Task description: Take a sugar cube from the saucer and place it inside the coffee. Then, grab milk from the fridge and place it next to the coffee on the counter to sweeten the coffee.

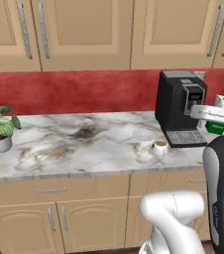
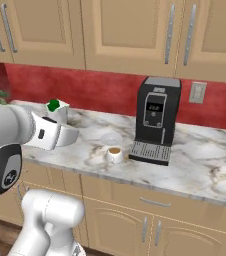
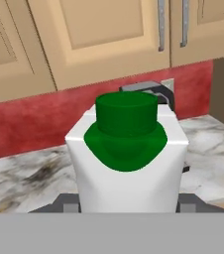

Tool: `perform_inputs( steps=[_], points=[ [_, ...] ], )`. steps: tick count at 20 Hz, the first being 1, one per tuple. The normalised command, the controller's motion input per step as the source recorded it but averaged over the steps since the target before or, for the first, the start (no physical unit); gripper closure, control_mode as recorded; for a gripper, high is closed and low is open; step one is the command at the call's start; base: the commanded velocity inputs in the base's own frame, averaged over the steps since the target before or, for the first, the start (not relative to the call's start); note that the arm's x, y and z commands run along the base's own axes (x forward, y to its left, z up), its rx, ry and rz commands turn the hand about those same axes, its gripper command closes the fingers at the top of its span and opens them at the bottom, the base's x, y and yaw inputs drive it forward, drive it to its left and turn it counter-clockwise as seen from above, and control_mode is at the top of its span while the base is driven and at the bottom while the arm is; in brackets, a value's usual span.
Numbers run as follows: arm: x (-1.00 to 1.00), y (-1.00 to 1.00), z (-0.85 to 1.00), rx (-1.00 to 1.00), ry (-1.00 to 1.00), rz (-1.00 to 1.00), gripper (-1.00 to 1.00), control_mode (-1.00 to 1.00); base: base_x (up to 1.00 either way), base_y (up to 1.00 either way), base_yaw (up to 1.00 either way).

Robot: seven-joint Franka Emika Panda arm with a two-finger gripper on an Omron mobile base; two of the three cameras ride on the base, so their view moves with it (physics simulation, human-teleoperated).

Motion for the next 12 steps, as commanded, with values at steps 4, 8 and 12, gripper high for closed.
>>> perform_inputs(
  steps=[4,8,12],
  points=[
    [0.28,0.13,0.0,0.0,0.05,0.0,1.0,-1.0,0.21,0.07,0.0],
    [0.56,0.56,-0.1,-0.05,0.11,-0.03,1.0,-1.0,0.0,0.0,0.0],
    [0.81,0.78,-0.36,-0.05,0.2,-0.15,1.0,-1.0,0.0,0.0,0.0]
  ],
)
